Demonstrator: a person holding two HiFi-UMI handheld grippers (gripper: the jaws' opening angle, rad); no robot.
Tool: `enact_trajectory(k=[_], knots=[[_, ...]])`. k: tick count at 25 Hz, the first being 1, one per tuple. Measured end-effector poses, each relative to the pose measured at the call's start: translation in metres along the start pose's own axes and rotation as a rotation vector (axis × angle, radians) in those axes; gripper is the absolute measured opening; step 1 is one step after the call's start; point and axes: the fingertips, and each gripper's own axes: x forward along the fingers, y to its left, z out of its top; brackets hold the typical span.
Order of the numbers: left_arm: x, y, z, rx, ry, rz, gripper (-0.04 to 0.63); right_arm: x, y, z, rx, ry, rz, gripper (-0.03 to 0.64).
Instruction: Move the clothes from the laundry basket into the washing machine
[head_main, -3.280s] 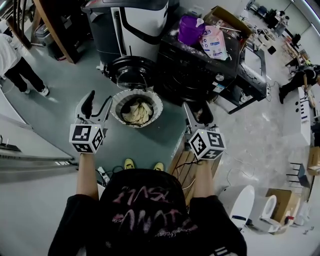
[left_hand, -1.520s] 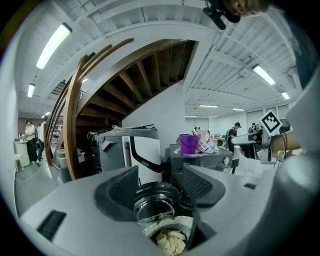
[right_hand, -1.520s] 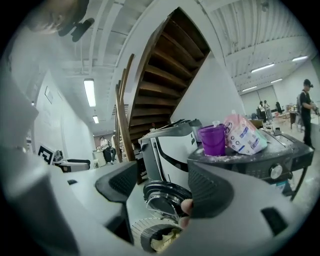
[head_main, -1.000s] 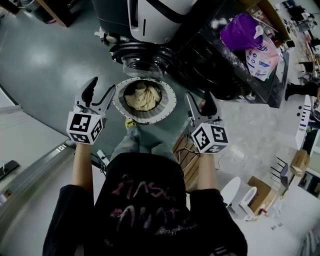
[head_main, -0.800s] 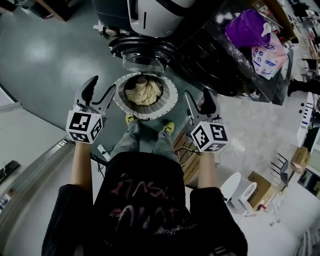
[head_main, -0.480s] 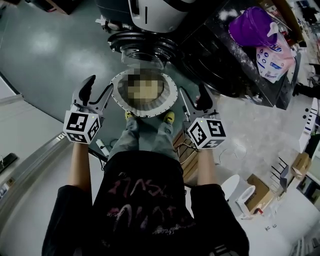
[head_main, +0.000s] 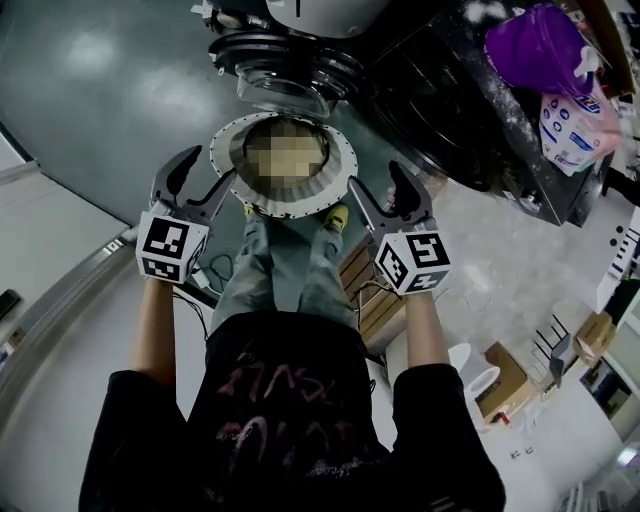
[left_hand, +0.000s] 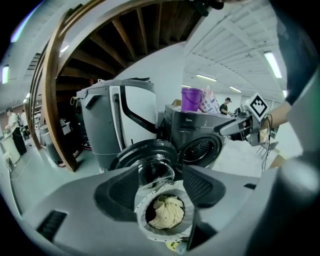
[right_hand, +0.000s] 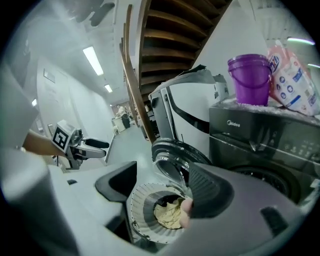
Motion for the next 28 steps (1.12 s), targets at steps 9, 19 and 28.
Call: enact_trajectory(k=[9, 19, 28], knots=[[0.050, -0.026, -0.069, 0.084, 0.152, -0.137, 0.278, 0.058, 0.010, -0.073, -0.137, 0.177, 0.121, 0.337], [0.130, -0.034, -0.192, 0.348, 0.375, -0.287, 0.281, 0.134, 0.013, -0.180, -0.351, 0.335, 0.246, 0.365], [0.196, -0.036, -0.289, 0.607, 0.477, -0.369, 0.291, 0.185, -0.010, -0.284, -0.505, 0.487, 0.274, 0.379]])
